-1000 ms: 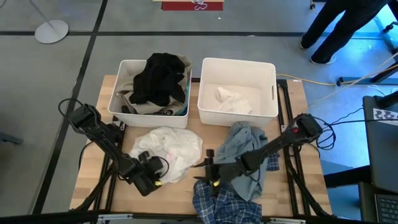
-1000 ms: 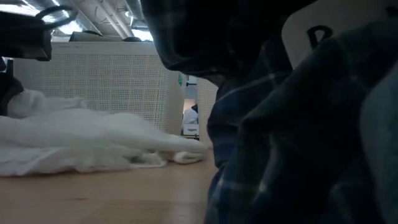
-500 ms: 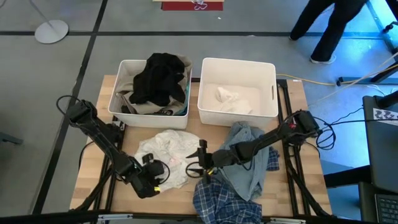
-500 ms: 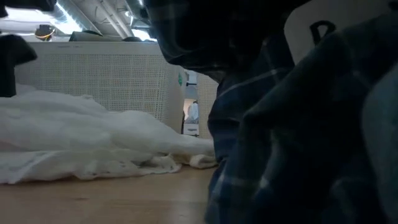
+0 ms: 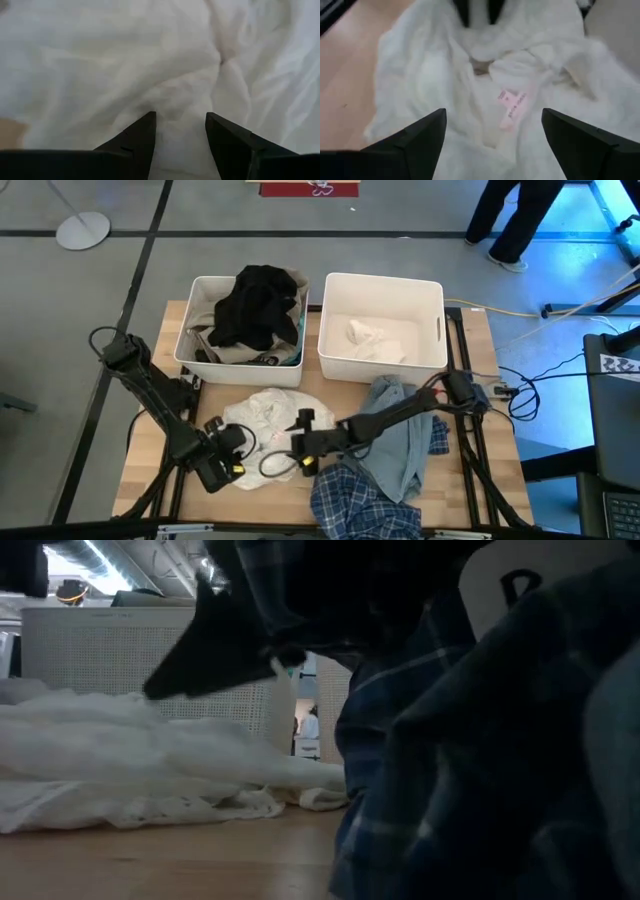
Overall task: Sort clothes
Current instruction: Put the white shirt into the right white bin
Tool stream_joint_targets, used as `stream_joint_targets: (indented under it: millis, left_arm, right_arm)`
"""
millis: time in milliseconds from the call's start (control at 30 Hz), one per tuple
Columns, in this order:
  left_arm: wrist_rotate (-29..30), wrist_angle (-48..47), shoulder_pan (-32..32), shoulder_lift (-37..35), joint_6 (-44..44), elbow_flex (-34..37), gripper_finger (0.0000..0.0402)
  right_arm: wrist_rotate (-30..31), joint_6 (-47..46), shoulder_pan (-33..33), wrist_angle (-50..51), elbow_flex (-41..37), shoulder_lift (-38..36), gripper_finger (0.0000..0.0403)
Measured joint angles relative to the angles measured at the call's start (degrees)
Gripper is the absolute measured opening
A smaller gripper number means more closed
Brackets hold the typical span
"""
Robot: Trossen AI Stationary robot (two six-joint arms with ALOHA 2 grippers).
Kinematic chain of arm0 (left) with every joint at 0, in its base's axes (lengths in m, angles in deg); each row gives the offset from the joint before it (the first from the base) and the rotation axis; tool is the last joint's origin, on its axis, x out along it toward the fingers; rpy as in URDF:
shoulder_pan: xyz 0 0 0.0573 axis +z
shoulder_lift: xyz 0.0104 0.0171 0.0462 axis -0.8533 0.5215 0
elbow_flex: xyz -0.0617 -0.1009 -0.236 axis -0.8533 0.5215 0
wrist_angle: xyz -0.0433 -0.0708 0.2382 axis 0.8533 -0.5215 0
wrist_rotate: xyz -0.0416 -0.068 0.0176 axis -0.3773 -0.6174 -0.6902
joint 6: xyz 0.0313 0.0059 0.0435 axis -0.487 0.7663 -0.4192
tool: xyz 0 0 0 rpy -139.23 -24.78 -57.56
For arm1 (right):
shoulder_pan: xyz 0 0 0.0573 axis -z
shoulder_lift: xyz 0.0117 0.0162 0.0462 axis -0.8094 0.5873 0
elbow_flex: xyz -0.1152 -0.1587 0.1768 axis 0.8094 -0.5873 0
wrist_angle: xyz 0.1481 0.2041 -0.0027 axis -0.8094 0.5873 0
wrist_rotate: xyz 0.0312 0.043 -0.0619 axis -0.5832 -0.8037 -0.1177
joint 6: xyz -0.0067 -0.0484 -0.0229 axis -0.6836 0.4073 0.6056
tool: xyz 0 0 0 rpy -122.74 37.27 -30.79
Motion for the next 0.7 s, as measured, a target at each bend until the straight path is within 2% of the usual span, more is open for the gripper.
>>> stream_joint_targets:
  millis: [167,400,700]
  left_arm:
    - [0.2,13.91,0.17,0.0,-1.39,6.85,0.0164]
    - [2.92,28.82,0.73,-0.26,-1.18,15.39,0.0164]
    - [6.43,35.95,1.79,0.0,-7.57,16.8,0.0164]
  right_arm:
    - [-3.11,-5.61,2.47,1.26,0.04,2.53,0.0331]
    - [-4.11,-6.56,3.54,0.48,0.1,4.67,0.0331]
    - [-4.62,-6.57,4.21,-5.44,0.07,7.55,0.0331]
